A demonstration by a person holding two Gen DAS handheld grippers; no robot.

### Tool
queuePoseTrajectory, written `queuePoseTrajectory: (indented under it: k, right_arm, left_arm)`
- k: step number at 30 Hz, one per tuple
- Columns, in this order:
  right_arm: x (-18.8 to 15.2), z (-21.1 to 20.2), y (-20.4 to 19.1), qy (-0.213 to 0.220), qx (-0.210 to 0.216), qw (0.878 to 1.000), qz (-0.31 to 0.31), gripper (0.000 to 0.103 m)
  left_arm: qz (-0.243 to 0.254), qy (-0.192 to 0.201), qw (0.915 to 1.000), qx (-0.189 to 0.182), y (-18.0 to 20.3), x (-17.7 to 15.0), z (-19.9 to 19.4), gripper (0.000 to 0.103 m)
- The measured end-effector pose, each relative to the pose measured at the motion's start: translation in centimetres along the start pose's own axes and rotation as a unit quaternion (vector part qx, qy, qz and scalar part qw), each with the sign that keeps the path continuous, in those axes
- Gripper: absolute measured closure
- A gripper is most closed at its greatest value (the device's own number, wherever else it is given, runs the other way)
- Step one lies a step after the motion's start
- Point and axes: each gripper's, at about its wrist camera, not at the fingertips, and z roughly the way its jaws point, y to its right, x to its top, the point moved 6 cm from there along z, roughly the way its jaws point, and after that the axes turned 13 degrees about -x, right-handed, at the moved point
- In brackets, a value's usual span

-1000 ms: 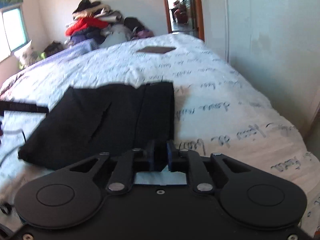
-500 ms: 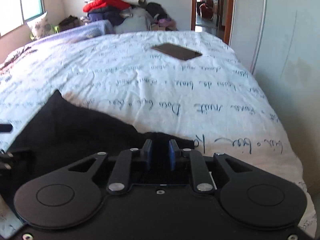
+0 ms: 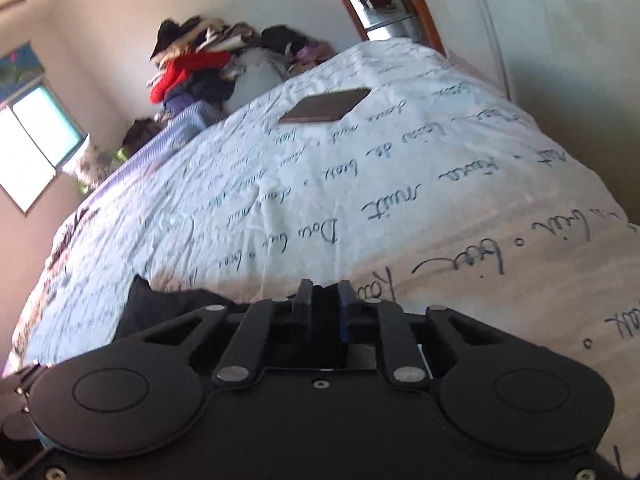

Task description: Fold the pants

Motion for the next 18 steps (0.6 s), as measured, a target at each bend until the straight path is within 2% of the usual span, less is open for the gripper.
queuePoseTrajectory:
  k: [3,4,7,9,11,12,15,16,18]
  right_arm:
    - [0.1,-1.7,-0.7,0.041,-0.053,0.997,-0.027,0.093]
    - [-0.1,-1.4,-1.0,0.042,-0.074,0.996,-0.040,0.093]
    - [-1.5,0.8,-1.8,0.000,-0.115,0.988,-0.102,0.090]
    - [-0.7,-0.2,-2.0,0.032,-0.144,0.982,-0.122,0.084]
    - [0.3,-2.2,-2.8,0.072,-0.141,0.978,-0.134,0.080]
    - [0.5,-2.8,-3.6,0.077,-0.121,0.979,-0.146,0.079]
    - [-0.5,-1.9,-5.5,0.029,-0.047,0.985,-0.163,0.080]
    - [-1.1,-1.0,-5.5,0.010,-0.047,0.984,-0.172,0.080]
    - [-2.0,0.9,-4.8,-0.001,-0.091,0.976,-0.199,0.080]
  left_arm:
    - [-0.001,0.000,1.0000,-0.002,0.0,0.0,0.2,0.014]
    - [-0.001,-0.001,1.0000,-0.003,0.0,0.0,0.4,0.013]
    - [-0.004,-0.007,1.0000,-0.003,0.1,-0.1,0.7,0.014]
    - [-0.003,-0.004,1.0000,-0.004,0.0,0.0,0.3,0.014]
    - [-0.007,0.000,1.0000,-0.005,-0.2,0.2,0.0,0.014]
    - [-0.009,0.002,0.9999,-0.006,-0.3,0.2,-0.1,0.014]
    - [-0.013,-0.002,0.9999,-0.007,-0.4,0.3,0.2,0.014]
    - [-0.014,-0.004,0.9999,-0.007,-0.4,0.2,0.3,0.014]
    - [-0.015,-0.004,0.9998,-0.010,-0.3,0.0,0.1,0.014]
